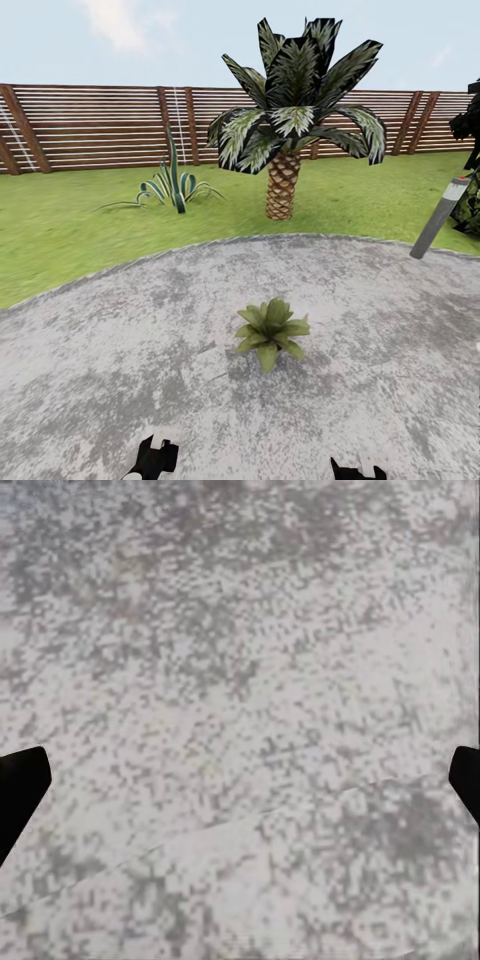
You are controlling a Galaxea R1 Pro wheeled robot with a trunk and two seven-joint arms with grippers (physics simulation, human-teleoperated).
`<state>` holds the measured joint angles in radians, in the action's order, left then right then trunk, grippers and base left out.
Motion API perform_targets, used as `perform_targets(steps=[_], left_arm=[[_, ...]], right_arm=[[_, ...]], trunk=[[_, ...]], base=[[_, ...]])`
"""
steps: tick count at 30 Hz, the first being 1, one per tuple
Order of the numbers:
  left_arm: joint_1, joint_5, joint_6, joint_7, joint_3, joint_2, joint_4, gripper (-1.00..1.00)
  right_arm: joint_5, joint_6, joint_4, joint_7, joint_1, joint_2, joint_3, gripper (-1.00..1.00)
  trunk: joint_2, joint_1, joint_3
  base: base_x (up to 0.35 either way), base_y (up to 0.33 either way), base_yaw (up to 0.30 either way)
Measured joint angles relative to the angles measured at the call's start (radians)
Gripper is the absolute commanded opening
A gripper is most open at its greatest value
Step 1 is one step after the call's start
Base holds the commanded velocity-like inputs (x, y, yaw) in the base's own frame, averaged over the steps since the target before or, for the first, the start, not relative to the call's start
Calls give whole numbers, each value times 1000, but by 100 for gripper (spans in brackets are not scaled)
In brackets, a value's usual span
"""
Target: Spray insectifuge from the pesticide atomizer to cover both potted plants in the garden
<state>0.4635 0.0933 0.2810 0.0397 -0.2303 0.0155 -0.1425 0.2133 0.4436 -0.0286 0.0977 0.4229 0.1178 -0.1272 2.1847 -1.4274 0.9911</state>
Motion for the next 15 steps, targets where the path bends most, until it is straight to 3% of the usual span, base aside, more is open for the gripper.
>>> perform_targets(steps=[6,15], left_arm=[[-1,0,0,0,0,0,0,-100],[-1,0,0,0,0,0,-1,-100]], right_arm=[[0,0,0,0,0,-1,-1,100],[-3,0,0,0,0,-2,-1,100]], trunk=[[0,0,0],[0,0,0]], base=[[156,-243,26],[111,-268,255]])
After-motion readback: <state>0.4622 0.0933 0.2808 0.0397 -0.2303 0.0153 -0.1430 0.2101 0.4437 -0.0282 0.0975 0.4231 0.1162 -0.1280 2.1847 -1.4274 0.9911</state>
